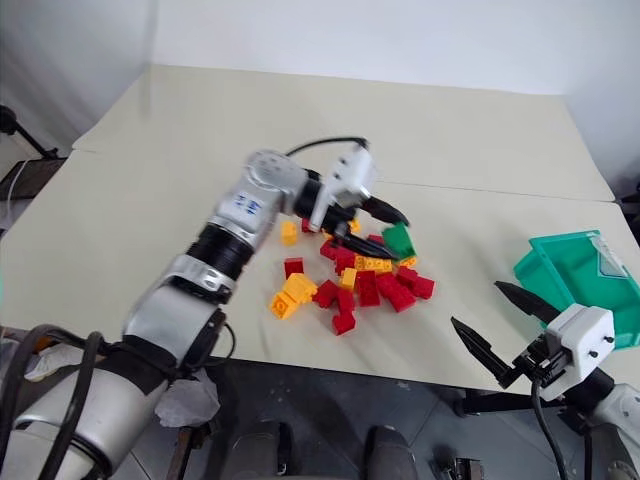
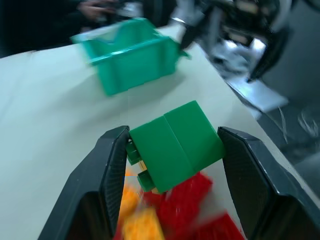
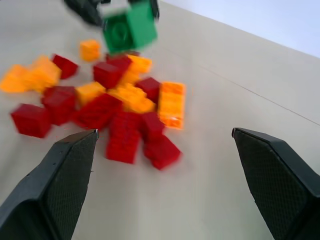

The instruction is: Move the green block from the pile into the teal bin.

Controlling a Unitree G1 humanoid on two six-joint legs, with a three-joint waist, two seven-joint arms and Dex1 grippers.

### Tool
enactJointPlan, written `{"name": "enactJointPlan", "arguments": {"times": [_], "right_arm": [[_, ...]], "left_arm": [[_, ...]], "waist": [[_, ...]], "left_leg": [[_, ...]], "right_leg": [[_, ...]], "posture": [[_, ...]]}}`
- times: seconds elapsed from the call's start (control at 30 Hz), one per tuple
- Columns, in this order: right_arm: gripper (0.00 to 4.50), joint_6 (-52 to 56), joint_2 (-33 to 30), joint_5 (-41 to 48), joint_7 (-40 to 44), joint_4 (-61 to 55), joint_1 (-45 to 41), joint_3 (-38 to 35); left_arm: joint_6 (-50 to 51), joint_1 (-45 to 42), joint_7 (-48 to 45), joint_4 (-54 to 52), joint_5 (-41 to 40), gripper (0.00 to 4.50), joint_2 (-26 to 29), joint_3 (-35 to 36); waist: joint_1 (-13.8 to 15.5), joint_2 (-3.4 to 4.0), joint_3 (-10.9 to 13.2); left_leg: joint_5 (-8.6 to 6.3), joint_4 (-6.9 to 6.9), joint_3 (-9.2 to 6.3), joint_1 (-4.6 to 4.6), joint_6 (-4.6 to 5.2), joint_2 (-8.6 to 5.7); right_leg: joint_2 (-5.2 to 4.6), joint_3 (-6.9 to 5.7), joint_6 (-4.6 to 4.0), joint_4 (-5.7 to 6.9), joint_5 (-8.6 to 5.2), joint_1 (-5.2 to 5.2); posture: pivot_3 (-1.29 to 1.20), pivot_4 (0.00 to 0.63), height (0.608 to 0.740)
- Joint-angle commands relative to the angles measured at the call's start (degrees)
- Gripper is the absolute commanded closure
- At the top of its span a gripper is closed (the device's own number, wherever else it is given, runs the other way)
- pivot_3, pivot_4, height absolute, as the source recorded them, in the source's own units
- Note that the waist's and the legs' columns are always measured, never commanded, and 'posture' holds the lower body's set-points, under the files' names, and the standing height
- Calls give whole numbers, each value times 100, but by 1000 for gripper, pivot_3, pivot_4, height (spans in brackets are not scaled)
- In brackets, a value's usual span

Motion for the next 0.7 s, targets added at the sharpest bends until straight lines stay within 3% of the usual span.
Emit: {"name": "enactJointPlan", "arguments": {"times": [0.03,0.13,0.3,0.5,0.7], "right_arm": [[0,-141,223,73,-168,-416,426,-377],[0,-197,497,108,-317,-752,856,-518],[0,-216,778,60,-540,-1139,1150,-370],[0,-220,759,-17,-602,-1083,1057,-193],[0,-143,518,-27,-506,-840,722,-93]], "left_arm": [[-586,-267,705,806,431,2009,-634,-139],[-949,-297,1393,1460,957,2009,-1112,-400],[-895,-320,1832,1906,1033,2009,-1483,-195],[-837,-334,1617,1904,598,94,-1589,352],[-1145,-259,1400,1871,458,41,-1374,756]], "waist": [[-28,3,1],[-34,9,-1],[-139,14,0],[-149,15,-1],[-137,15,-1]], "left_leg": [[0,-1,-1,0,0,1],[0,-5,-9,-2,0,-1],[-1,-2,-14,-13,2,0],[-2,0,-22,-26,3,-1],[-2,3,-22,-28,3,-2]], "right_leg": [[1,-1,0,2,0,-3],[-1,-2,0,-1,0,-2],[-1,-2,-1,0,0,-7],[-1,-7,-1,-2,0,-11],[-1,-11,-1,-1,0,-11]], "posture": [[0,150,740],[0,150,740],[0,150,740],[0,150,740],[0,150,740]]}}
